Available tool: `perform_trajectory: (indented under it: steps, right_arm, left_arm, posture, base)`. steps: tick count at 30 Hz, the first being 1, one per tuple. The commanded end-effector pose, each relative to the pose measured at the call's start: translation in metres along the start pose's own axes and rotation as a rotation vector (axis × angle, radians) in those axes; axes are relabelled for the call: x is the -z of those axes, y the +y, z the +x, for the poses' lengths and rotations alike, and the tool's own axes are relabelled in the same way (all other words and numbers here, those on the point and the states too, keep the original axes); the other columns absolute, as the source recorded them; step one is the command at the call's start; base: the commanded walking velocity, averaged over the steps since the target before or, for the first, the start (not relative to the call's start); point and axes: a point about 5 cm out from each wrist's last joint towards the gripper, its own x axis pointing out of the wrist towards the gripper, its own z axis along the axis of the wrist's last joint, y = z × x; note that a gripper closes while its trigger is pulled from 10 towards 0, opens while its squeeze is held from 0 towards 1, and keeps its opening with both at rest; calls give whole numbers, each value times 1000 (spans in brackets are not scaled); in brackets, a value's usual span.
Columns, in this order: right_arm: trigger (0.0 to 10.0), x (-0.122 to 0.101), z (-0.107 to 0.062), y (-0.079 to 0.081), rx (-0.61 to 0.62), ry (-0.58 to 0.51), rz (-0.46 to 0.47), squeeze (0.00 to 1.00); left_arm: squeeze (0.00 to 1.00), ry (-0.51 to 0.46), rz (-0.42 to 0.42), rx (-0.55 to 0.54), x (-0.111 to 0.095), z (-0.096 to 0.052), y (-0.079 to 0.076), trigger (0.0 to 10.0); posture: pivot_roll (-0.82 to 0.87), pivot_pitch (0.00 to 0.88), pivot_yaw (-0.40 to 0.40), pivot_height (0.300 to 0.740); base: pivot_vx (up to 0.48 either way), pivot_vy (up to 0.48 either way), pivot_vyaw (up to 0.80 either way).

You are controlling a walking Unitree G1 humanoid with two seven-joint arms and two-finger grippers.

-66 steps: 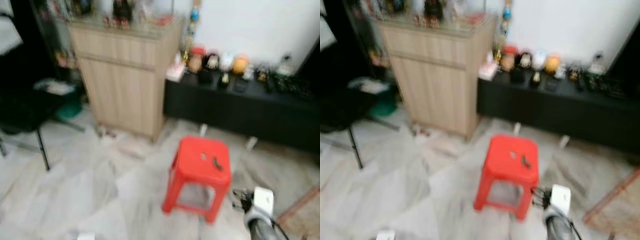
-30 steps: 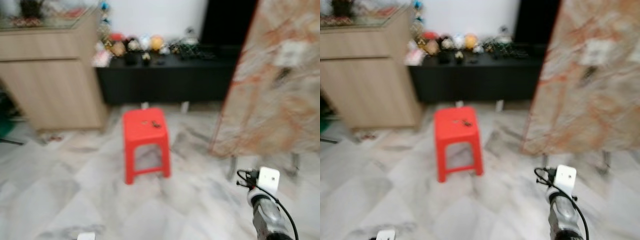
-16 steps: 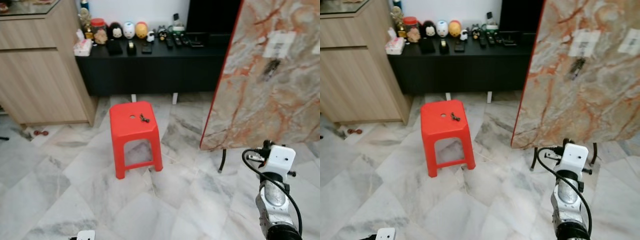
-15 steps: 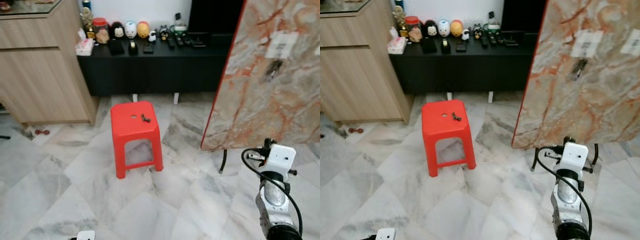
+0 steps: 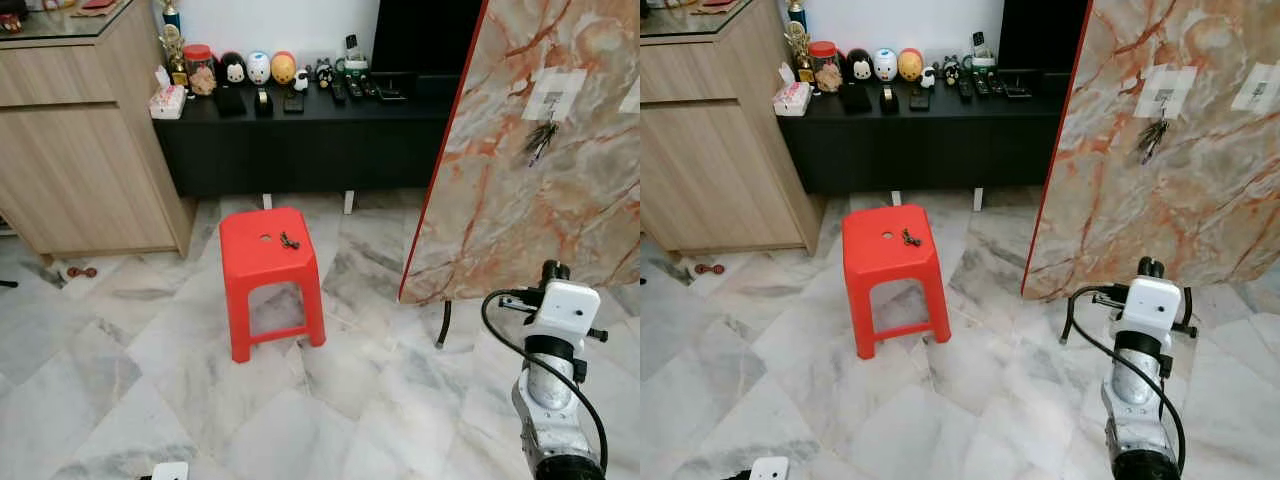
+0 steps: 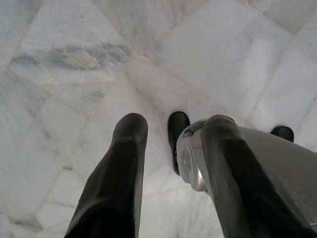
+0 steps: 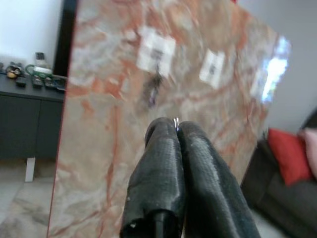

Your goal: Hang keys on a hook

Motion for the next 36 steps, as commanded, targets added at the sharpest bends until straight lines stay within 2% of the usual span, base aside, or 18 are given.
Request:
perform_trajectory:
  steps: [1,6,8,13,16,20,21,22,24,25,27,31,32,33,35,36]
  right_arm:
    - [10000,-2,-1,-4,23,-8,-48,0]
    - [10000,-6,1,-14,73,-50,-218,0]
    - [10000,-11,2,-17,85,-95,-318,0]
    - [10000,-12,3,-17,101,-94,-328,0]
    - [10000,-9,3,-16,99,-61,-291,0]
    - [10000,1,3,2,-54,70,-59,0]
    - [10000,2,3,6,-82,90,-27,0]
    - [10000,2,2,15,-147,129,46,0]
    - [10000,2,2,17,-164,139,66,0]
    - [10000,2,2,27,-250,178,120,0]
    - [10000,1,1,34,-312,212,170,0]
    - [10000,1,0,41,-380,251,235,0]
    - [10000,2,-1,49,-504,303,193,0]
    - [10000,4,-1,51,-552,326,163,0]
    - [10000,6,-1,53,-619,367,100,0]
    - [10000,8,0,52,-655,429,86,0]
  left_arm:
    - [0,18,8,10,5,-1,-1,10000]
    - [0,18,7,10,5,-1,-1,10000]
    - [0,16,7,11,4,-1,-1,10000]
    - [0,15,7,11,4,-1,-1,10000]
    - [0,15,7,11,4,-1,-1,10000]
    - [0,4,24,2,3,-1,0,10000]
    - [0,-1,29,-1,3,-1,0,10000]
    - [0,-15,29,-19,2,-2,1,10000]
    - [0,-19,29,-24,2,-2,2,10000]
    - [0,-65,29,-59,-1,-2,3,10000]
    - [0,-111,28,-92,-4,-4,4,10000]
    - [0,-145,29,-121,-6,-5,6,10000]
    - [0,-195,28,-151,-10,-6,6,10000]
    - [0,-214,27,-159,-11,-7,6,10000]
    - [0,-352,17,-172,-62,1,28,10000]
    - [0,-448,18,-170,-99,1,42,10000]
  posture:
    - [-45,27,-57,740]
    - [-46,27,-56,740]
    - [-46,27,-55,740]
    - [-46,27,-55,740]
    - [-46,27,-55,740]
    - [-46,25,-55,740]
    - [-46,25,-55,740]
    - [-47,26,-55,740]
    - [-47,26,-55,740]
    - [-45,28,-58,740]
    - [-41,28,-59,740]
    - [-41,28,-59,740]
    - [-37,32,-62,740]
    - [-37,32,-62,740]
    - [-37,32,-62,740]
    - [-36,32,-63,740]
  base:
    - [0,0,0]
    - [0,0,0]
    - [0,0,0]
    - [0,0,0]
    - [0,0,0]
    - [0,0,0]
    - [0,0,0]
    - [0,0,0]
    - [0,0,0]
    - [0,0,0]
    - [0,0,0]
    - [0,0,0]
    - [0,0,0]
    - [0,0,0]
    - [0,0,0]
    - [0,0,0]
